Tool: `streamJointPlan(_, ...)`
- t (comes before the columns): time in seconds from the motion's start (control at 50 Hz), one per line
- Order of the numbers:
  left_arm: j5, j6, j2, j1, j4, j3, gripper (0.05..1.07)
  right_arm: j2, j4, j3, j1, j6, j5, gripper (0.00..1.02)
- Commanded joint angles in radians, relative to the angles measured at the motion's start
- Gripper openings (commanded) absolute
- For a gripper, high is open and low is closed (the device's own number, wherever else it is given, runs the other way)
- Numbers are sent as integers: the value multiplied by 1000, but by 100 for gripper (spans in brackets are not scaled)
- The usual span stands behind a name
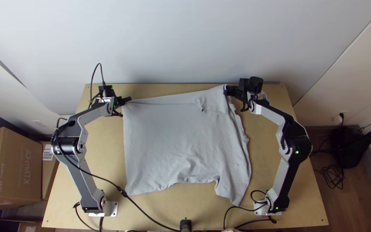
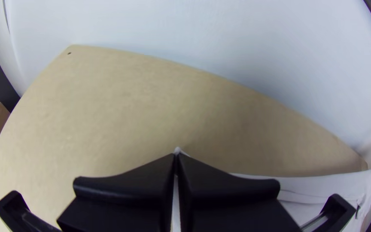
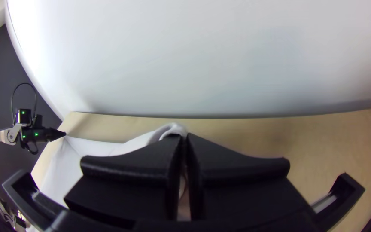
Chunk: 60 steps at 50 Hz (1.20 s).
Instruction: Fold the t-shirt
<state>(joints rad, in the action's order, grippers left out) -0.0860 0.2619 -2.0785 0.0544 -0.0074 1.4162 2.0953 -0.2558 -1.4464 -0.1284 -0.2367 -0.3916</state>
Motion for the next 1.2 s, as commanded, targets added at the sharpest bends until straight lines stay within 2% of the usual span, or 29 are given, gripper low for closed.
streamJointPlan(0.0, 0, 8, -68, 18, -34, 101, 8, 66, 23, -124, 10, -23, 33, 2)
streamJointPlan(0.04, 0, 10, -84, 18, -57, 132, 8, 88, 41, -161, 7, -23, 42, 3)
streamJointPlan(0.06, 0, 10, -94, 18, -74, 148, 12, 95, 53, -177, 6, -23, 45, 5)
streamJointPlan(0.08, 0, 8, -100, 18, -91, 162, 19, 103, 70, -193, 6, -26, 48, 12)
streamJointPlan(0.14, -1, 0, -117, 10, -177, 221, 61, 121, 119, -243, 4, -41, 51, 53)
streamJointPlan(0.18, -3, 0, -123, 7, -223, 254, 81, 129, 148, -270, 3, -49, 51, 88)
streamJointPlan(0.2, -4, 0, -124, 7, -244, 268, 88, 134, 168, -285, 3, -58, 51, 100)
streamJointPlan(0.28, -4, -3, -109, 10, -266, 291, 102, 140, 234, -338, 6, -79, 50, 99)
streamJointPlan(0.4, 11, -7, -78, 25, -309, 334, 102, 97, 276, -339, 29, -153, 50, 99)
streamJointPlan(0.54, 101, 43, -28, 53, -427, 395, 102, -37, 345, -269, 81, -271, 48, 99)
streamJointPlan(0.7, 178, 63, 86, 68, -517, 394, 102, -221, 630, -220, 156, -297, 25, 99)
streamJointPlan(0.88, 264, 65, 271, 68, -606, 325, 102, -386, 955, -178, 288, -289, -75, 98)
streamJointPlan(0.92, 275, 66, 324, 62, -611, 288, 102, -429, 1017, -144, 312, -271, -85, 98)
streamJointPlan(1.1, 296, 40, 540, 4, -651, 124, 102, -555, 1291, -8, 368, -38, -87, 97)
streamJointPlan(1.18, 295, 31, 637, -33, -663, 55, 102, -592, 1408, 60, 391, 36, -87, 97)
